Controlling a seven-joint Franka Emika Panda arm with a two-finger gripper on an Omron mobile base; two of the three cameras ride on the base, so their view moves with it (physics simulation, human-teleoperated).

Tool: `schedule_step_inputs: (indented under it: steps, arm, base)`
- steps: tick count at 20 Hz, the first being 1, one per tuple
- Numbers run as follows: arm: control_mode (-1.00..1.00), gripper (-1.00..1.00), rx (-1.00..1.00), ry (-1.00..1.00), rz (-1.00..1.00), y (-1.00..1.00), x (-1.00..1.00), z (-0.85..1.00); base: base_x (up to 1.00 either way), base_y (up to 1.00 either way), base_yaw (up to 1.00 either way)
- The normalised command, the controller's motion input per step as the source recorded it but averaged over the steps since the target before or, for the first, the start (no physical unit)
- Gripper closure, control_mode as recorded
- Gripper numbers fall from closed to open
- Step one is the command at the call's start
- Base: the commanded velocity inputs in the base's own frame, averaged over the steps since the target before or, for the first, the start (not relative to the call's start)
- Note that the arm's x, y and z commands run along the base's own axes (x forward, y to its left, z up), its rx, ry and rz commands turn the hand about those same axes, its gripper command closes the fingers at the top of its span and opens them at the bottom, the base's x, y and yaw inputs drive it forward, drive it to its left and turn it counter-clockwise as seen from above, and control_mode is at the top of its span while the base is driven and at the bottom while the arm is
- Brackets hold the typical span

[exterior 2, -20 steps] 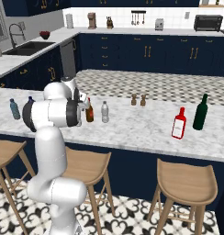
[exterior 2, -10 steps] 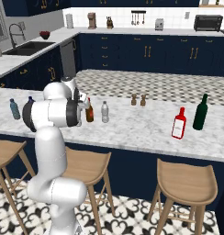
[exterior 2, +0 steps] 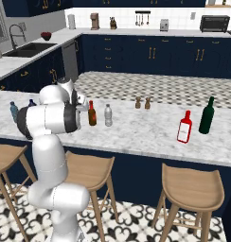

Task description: Move the plastic bottles in the middle to the plastics group, and the glass bottles in the middle to the glass group.

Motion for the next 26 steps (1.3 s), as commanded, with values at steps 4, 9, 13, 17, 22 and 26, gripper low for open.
schedule_step_inputs:
  steps: [4, 9, 13, 17, 22, 26]
  arm:
    - [-1.00, 1.00, 0.00, -0.21, 0.07, 0.48, -0.85, 0.28]
    - [-1.00, 1.00, 0.01, -0.16, 0.13, 0.60, -0.74, 0.28]
    - [-1.00, 1.00, 0.00, 0.00, 0.18, 0.50, -0.67, 0.52]
    - [-1.00, 1.00, 0.00, 0.05, 0.18, 0.38, -0.33, 0.61]
    - [-1.00, 1.00, 0.00, 0.09, 0.16, 0.32, -0.15, 0.20]
    - [-1.00, 1.00, 0.00, 0.00, 0.12, 0.21, -0.37, -0.01]
  base:
    - [0.00, 0.00, 0.00]
    - [0.00, 0.00, 0.00]
    - [0.00, 0.00, 0.00]
    - [0.00, 0.00, 0.00]
    - [0.00, 0.00, 0.00]
    - [0.00, 0.00, 0.00]
